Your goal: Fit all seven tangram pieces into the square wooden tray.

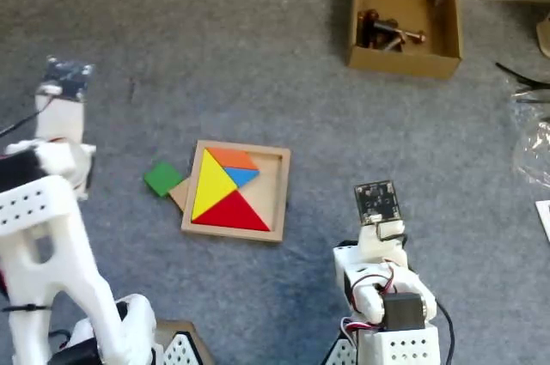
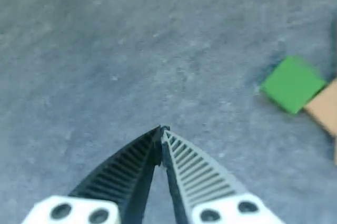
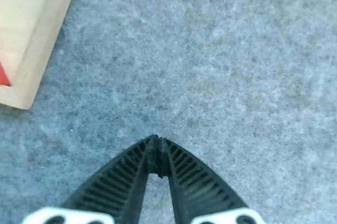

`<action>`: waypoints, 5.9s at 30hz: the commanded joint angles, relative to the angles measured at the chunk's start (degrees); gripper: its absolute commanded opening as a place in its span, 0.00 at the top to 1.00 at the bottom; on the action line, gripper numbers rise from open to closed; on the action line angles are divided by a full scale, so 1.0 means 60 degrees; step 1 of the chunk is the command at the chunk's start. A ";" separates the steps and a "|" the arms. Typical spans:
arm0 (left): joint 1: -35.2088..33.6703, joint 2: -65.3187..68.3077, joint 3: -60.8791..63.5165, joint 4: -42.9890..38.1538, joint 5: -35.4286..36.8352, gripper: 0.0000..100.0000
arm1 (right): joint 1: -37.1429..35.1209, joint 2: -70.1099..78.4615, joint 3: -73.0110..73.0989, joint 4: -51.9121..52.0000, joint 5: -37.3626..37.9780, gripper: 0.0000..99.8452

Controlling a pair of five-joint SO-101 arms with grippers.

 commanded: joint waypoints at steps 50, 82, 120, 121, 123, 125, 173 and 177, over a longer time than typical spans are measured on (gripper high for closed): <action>-0.3495 -0.0432 0.4960 -0.2462 -0.0864 0.99 | -0.0095 -0.0081 0.1121 -0.0168 -0.0073 0.99; -0.3553 -0.0403 0.5648 -0.2842 -0.0835 0.99 | -0.0095 -0.0081 0.1121 -0.0168 -0.0073 0.99; -0.7187 0.5678 -0.1502 -0.8967 -0.0894 0.99 | -0.0095 -0.0081 0.1121 -0.0168 -0.0073 0.99; -0.7289 0.6220 -0.2103 -0.8967 -0.0894 0.99 | -0.0095 -0.0081 0.1121 -0.0168 -0.0073 0.99; -0.7451 0.7201 -0.3245 -0.8821 -0.0894 0.99 | -0.0095 -0.0081 0.1121 -0.0168 -0.0073 0.99; -0.7524 0.8110 -0.4403 -0.8440 -0.0894 0.99 | -0.0095 -0.0081 0.1121 -0.0168 -0.0073 0.99; -0.6630 2.1370 -2.0930 -0.9304 -0.0835 0.99 | -0.0095 -0.0081 0.1121 -0.0168 -0.0073 0.99; -0.6645 2.1341 -2.0359 -0.9289 -0.0835 0.99 | -0.0095 -0.0081 0.1121 -0.0168 -0.0073 0.99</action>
